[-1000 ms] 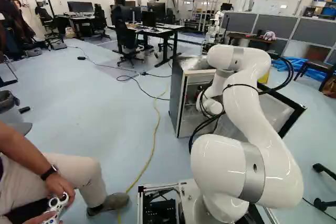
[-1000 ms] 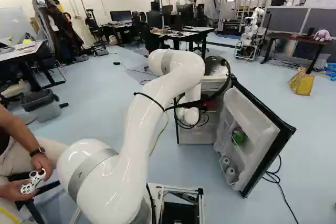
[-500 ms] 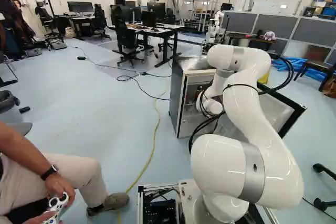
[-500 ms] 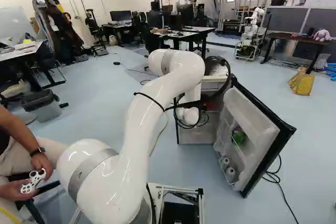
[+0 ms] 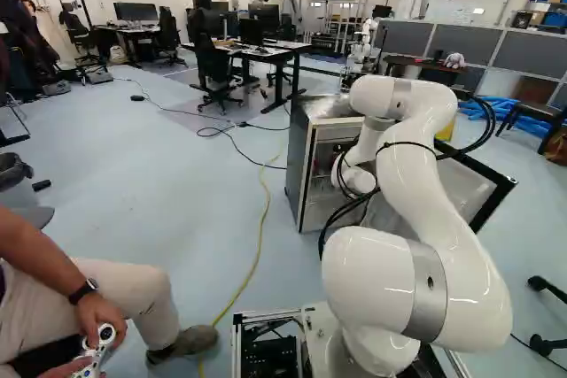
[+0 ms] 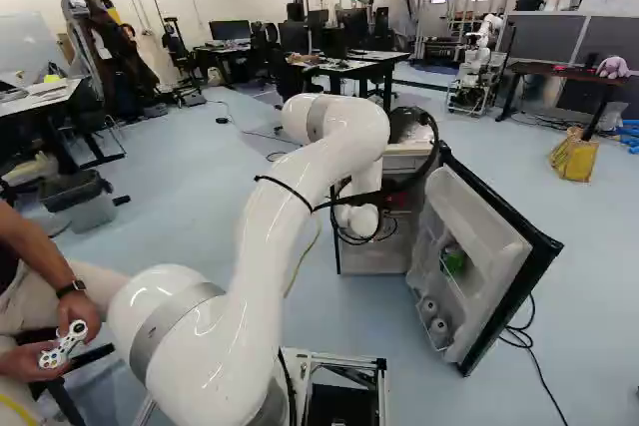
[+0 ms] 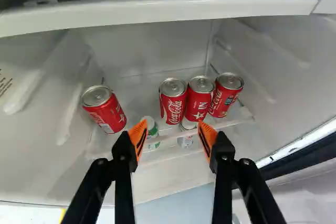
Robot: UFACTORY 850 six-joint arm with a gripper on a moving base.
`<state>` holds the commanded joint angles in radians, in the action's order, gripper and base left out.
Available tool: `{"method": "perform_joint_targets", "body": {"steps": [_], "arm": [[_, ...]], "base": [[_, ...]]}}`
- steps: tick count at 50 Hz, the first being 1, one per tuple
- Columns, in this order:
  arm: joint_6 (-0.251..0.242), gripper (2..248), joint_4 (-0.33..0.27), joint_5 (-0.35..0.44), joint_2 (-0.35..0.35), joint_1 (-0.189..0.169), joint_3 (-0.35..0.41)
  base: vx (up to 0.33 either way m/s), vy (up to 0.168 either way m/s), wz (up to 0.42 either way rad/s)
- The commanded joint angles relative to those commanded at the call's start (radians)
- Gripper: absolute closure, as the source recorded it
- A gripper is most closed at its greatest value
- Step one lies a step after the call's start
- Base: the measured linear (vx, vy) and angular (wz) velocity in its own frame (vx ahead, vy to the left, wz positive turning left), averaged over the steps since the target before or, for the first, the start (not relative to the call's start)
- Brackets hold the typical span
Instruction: Grab a drink from the fridge
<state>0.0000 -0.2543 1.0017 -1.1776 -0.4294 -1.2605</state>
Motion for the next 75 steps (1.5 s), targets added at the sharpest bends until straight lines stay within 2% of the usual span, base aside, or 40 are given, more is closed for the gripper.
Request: {"method": "perform_joint_targets", "body": {"steps": [22, 75], "arm": [[0.0, 99, 0.0, 0.0, -0.014, 0.007, -0.025], [0.0, 99, 0.0, 0.0, -0.077, 0.029, -0.139]], "base": [[0.0, 0.0, 0.0], [0.0, 0.0, 0.0]]}}
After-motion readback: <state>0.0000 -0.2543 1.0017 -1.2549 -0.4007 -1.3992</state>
